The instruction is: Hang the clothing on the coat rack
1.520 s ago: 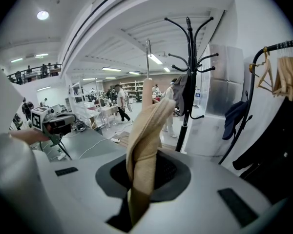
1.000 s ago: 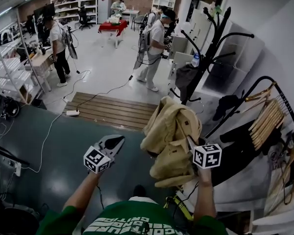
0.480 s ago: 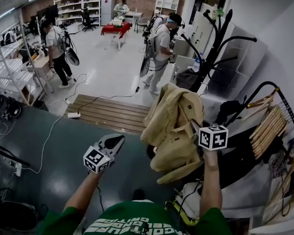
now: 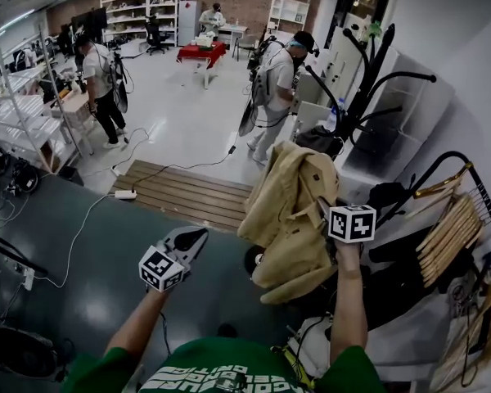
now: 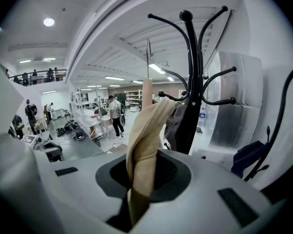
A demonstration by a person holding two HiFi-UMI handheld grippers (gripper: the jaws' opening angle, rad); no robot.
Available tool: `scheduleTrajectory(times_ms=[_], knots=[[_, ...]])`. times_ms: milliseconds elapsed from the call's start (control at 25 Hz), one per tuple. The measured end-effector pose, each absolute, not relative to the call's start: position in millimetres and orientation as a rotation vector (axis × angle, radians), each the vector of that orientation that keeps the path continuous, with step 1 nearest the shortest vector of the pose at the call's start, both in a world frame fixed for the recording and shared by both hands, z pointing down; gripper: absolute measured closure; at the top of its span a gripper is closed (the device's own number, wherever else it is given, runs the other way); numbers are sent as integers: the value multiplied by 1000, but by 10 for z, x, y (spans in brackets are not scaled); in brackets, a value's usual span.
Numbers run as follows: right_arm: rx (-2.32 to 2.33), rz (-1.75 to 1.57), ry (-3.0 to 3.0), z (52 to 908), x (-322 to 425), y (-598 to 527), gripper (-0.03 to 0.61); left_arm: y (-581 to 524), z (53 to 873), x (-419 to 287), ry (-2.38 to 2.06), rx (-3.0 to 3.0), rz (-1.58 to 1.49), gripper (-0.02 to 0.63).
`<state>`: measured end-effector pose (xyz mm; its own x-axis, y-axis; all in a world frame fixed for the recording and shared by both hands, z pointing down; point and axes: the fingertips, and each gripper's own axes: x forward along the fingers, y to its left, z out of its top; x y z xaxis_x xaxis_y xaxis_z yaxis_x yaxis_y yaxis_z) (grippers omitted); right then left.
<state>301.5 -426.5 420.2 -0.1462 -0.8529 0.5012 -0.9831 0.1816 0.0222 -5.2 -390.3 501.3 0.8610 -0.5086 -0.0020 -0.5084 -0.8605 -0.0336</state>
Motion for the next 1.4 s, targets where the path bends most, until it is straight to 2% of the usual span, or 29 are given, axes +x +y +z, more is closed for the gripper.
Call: scheduleTrajectory(times_ms=[1400], knots=[[1658,535,-2038,4640,3455,-5164,534,-4304,5188,251,960,-2998,-32,611]])
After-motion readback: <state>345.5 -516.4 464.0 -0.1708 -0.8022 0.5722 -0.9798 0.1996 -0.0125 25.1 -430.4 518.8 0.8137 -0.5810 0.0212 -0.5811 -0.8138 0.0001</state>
